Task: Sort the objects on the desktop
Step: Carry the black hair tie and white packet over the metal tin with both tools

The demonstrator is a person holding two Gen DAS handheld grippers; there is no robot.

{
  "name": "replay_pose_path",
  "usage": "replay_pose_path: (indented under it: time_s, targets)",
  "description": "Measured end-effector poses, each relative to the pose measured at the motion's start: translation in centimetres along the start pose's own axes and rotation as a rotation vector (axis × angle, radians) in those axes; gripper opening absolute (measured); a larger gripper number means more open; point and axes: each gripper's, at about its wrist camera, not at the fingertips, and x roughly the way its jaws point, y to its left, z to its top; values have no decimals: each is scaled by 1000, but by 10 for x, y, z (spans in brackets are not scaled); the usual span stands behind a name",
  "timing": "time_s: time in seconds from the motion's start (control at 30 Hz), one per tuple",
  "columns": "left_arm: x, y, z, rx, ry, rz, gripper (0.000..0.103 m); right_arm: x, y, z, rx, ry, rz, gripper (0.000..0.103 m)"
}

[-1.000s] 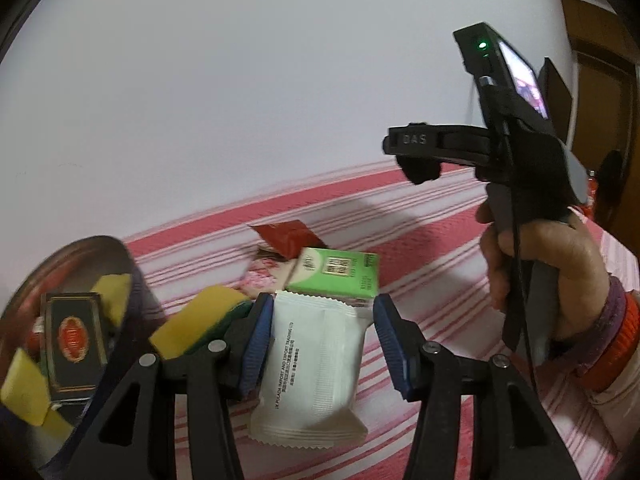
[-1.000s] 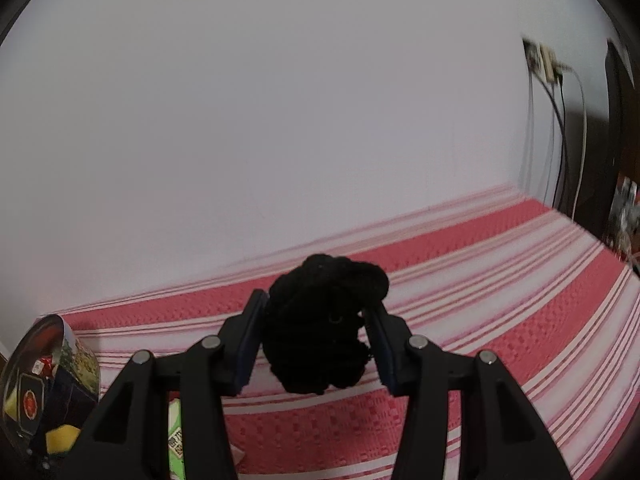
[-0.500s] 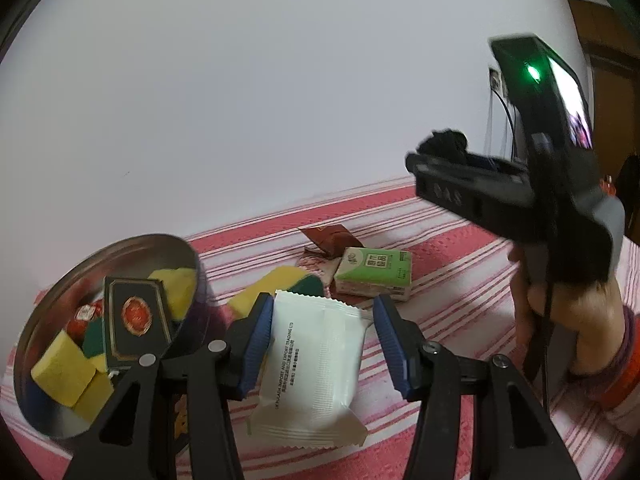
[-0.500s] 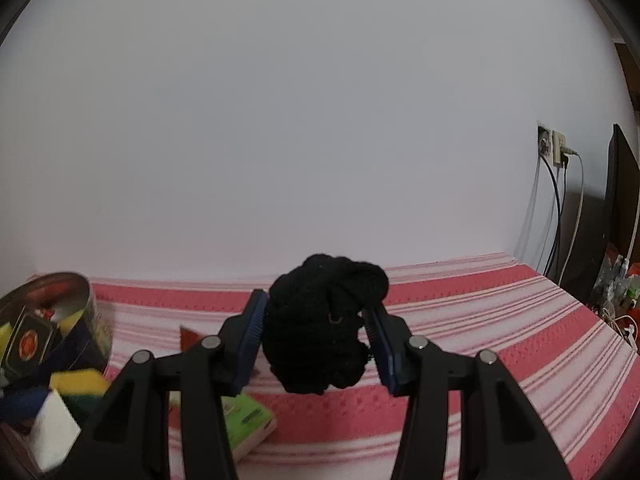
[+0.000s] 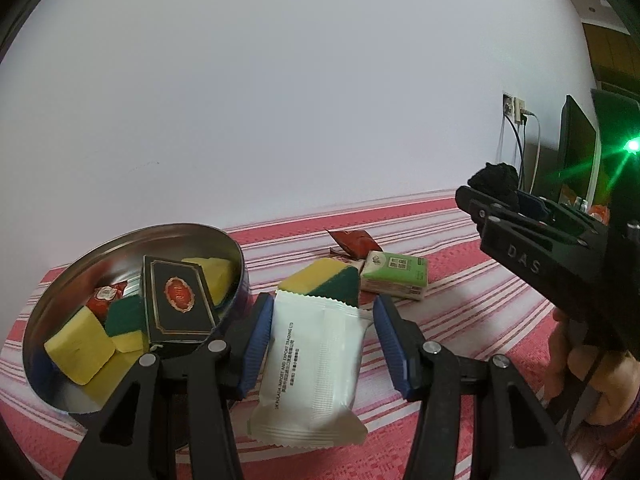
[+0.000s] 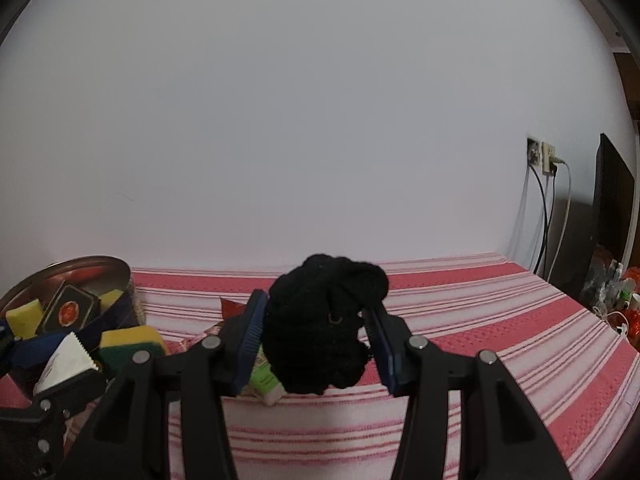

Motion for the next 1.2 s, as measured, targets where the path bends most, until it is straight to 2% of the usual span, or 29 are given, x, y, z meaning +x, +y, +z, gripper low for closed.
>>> replay_pose_path:
  time_s: [0.27, 0.63, 0.93, 1.2]
  targets:
    - [-12, 15, -6, -32, -13, 1, 54, -13, 11, -4, 18, 8, 6, 49]
    - [-27, 35, -12, -75, -23, 2, 54, -33, 40, -8, -3, -3, 62, 49]
    - [-46, 55, -14, -117, -47, 12, 54, -39, 69, -9, -14, 7, 114, 49]
    - [-70, 84, -13, -154, -84, 46, 54, -45, 106, -6, -32, 9, 200, 49]
